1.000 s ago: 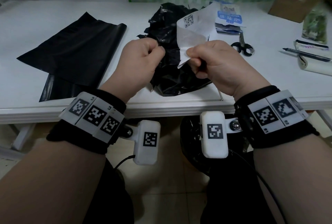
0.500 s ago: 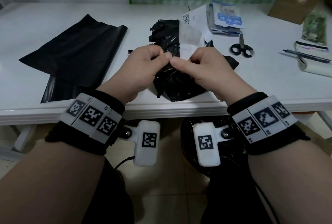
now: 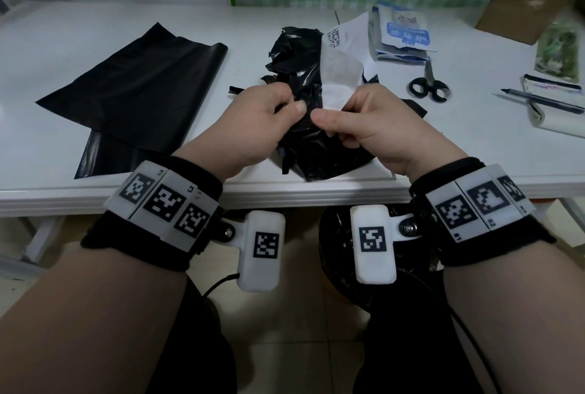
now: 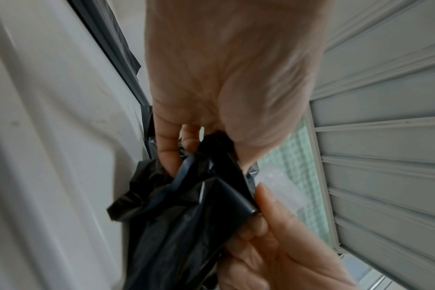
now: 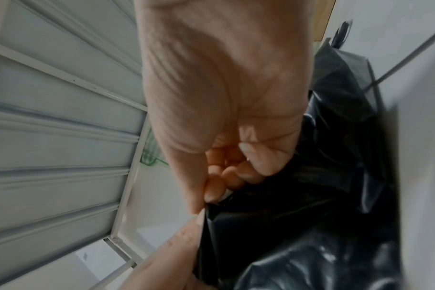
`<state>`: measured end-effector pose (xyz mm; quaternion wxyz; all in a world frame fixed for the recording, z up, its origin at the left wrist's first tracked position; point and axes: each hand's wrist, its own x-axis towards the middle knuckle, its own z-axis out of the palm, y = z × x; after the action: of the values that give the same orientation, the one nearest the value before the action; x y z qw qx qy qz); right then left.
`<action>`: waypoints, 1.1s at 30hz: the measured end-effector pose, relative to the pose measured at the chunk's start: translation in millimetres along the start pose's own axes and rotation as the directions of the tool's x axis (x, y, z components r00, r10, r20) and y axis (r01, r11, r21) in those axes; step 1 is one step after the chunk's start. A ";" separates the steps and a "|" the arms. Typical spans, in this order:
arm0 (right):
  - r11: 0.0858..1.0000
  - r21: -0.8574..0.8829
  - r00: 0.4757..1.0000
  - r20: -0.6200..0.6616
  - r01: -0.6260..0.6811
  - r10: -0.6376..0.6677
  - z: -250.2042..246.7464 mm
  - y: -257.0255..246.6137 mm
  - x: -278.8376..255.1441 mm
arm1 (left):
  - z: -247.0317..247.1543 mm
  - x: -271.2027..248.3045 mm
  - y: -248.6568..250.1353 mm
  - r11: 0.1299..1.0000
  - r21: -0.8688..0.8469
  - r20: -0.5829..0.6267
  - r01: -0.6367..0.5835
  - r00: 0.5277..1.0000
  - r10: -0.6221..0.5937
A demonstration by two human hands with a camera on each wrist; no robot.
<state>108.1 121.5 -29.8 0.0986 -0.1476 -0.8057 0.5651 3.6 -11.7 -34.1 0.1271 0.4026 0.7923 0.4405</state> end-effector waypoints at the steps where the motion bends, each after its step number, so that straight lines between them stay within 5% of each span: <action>1: 1.000 -0.006 1.000 0.010 -0.011 0.011 -1.2 -0.5 -0.5 | -0.6 -0.1 0.1 1.000 0.008 0.003 -0.002 1.000 0.002; 11: 0.996 0.060 0.998 0.018 -0.064 0.063 -14.3 -2.8 -2.9 | -11.4 0.3 -6.4 0.997 0.077 -0.016 0.006 1.000 -0.005; 21: 0.994 0.037 0.994 -0.044 -0.102 0.104 -12.8 -15.8 -10.0 | -20.4 1.5 -12.3 0.985 -0.128 -0.087 0.119 0.988 -0.130; 24: 0.988 -0.114 0.970 -0.231 -0.108 0.080 -7.4 -24.6 -13.7 | -21.7 -0.9 -8.9 0.982 -0.128 -0.106 0.139 0.983 -0.153; 28: 0.869 -0.481 0.883 -0.451 -0.118 -0.130 2.2 -36.5 -22.5 | -22.7 -5.5 -2.0 0.977 -0.086 -0.098 0.196 0.974 -0.204; 33: 0.802 -0.591 0.873 -0.433 -0.087 -0.225 19.9 -52.8 -31.7 | -23.0 -10.3 4.4 0.970 -0.067 -0.107 0.233 0.965 -0.240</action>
<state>124.7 76.0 13.3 0.2664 -0.2766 -0.8955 0.2250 -0.2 -31.9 -18.9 0.1439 0.2756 0.8284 0.4659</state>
